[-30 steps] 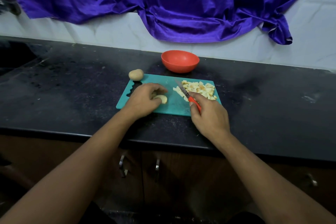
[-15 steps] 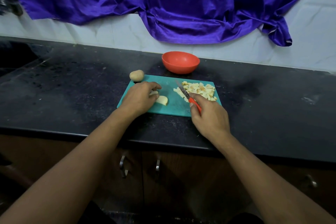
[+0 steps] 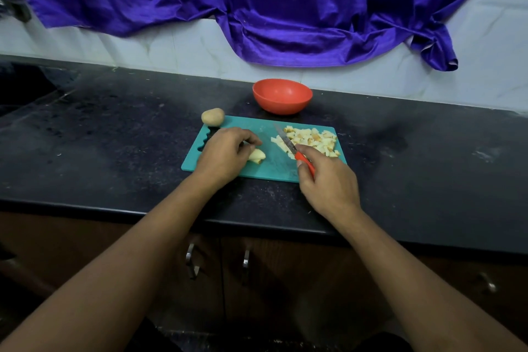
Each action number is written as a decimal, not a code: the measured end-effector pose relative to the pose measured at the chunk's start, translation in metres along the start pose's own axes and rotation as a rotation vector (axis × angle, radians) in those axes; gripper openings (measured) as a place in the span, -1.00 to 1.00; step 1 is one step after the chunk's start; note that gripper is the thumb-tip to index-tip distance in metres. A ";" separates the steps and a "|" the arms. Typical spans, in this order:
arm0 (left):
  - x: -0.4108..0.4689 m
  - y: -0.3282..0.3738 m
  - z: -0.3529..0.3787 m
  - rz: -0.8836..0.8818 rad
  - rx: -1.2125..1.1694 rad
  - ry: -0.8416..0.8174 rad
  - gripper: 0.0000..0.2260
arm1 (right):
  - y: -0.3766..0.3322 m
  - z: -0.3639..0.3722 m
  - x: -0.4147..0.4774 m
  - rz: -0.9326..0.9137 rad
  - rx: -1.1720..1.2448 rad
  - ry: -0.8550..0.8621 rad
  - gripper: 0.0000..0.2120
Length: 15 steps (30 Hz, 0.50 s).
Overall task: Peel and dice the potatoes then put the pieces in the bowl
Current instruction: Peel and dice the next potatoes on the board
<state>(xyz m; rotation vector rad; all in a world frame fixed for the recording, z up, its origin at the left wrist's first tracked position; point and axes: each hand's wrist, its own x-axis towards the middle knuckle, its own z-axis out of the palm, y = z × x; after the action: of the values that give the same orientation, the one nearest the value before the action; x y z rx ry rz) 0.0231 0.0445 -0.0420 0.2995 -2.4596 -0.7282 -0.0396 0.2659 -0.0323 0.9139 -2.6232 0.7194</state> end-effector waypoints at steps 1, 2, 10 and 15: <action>0.000 -0.002 0.000 0.016 0.012 -0.002 -0.83 | 0.000 0.000 0.000 -0.001 0.001 -0.002 -0.60; 0.000 -0.003 -0.003 0.034 -0.004 -0.017 -0.84 | -0.001 0.000 0.000 -0.001 0.001 -0.005 -0.60; 0.004 -0.009 -0.024 0.033 -0.008 -0.305 -0.73 | -0.001 -0.001 -0.001 0.005 -0.017 -0.018 -0.59; 0.001 0.006 -0.008 -0.021 0.134 -0.145 -0.73 | -0.002 -0.001 -0.001 0.009 -0.010 -0.013 -0.60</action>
<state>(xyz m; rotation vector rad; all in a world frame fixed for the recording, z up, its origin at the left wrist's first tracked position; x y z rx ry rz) 0.0265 0.0459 -0.0327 0.3337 -2.6520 -0.6142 -0.0376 0.2650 -0.0311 0.9073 -2.6413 0.7041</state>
